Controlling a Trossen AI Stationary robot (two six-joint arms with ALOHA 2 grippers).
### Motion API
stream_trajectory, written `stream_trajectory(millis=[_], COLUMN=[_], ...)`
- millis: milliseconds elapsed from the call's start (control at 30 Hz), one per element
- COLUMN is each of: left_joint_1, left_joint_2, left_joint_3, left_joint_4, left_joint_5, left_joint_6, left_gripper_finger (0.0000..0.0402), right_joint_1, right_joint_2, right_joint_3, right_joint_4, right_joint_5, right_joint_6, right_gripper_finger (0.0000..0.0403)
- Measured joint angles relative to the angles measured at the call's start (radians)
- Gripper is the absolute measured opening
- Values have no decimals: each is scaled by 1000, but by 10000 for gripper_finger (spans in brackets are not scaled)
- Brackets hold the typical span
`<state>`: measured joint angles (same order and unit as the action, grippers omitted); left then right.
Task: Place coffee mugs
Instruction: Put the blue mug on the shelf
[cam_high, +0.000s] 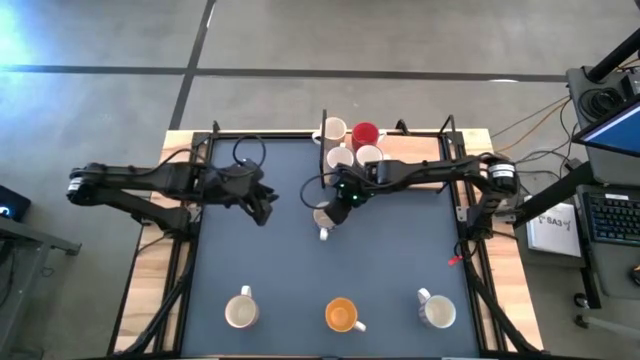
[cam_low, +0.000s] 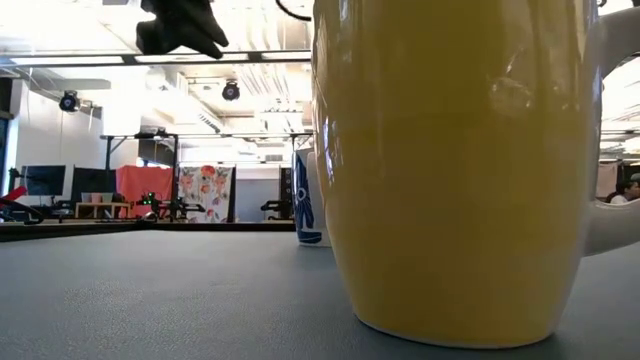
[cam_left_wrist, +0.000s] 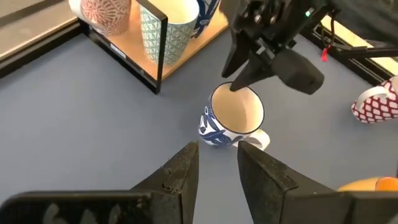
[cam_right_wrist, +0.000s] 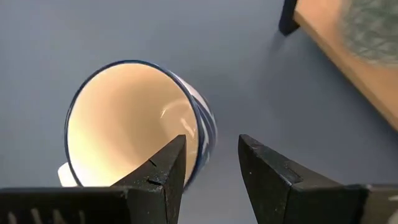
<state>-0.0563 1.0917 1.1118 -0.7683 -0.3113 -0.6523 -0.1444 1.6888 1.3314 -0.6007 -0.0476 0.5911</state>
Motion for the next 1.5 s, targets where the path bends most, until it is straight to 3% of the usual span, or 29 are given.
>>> stream_trajectory(millis=[300, 600, 800, 1100, 1333, 1500], left_joint_1=[1, 1, 13, 25, 26, 26], left_joint_2=[-17, -37, -82, -187, -282, -356], left_joint_3=[0, 0, 0, 0, 0, 0], left_joint_4=[-49, -75, -133, -164, -214, -286], left_joint_5=[-23, -56, -110, -152, -193, -255], left_joint_6=[40, 90, 115, 155, 175, 186], left_gripper_finger=[94, 94, 94, 94, 94, 94], right_joint_1=[0, 0, 0, -52, -145, -225], right_joint_2=[62, 43, -6, -106, -201, -263], right_joint_3=[28, 37, 87, 120, 120, 120], right_joint_4=[7, -79, -295, -661, -772, -803], right_joint_5=[-12, -76, -138, -51, 12, 75], right_joint_6=[27, 2, -160, -261, -258, -341], right_gripper_finger=[121, 18, 15, 15, 14, 14])
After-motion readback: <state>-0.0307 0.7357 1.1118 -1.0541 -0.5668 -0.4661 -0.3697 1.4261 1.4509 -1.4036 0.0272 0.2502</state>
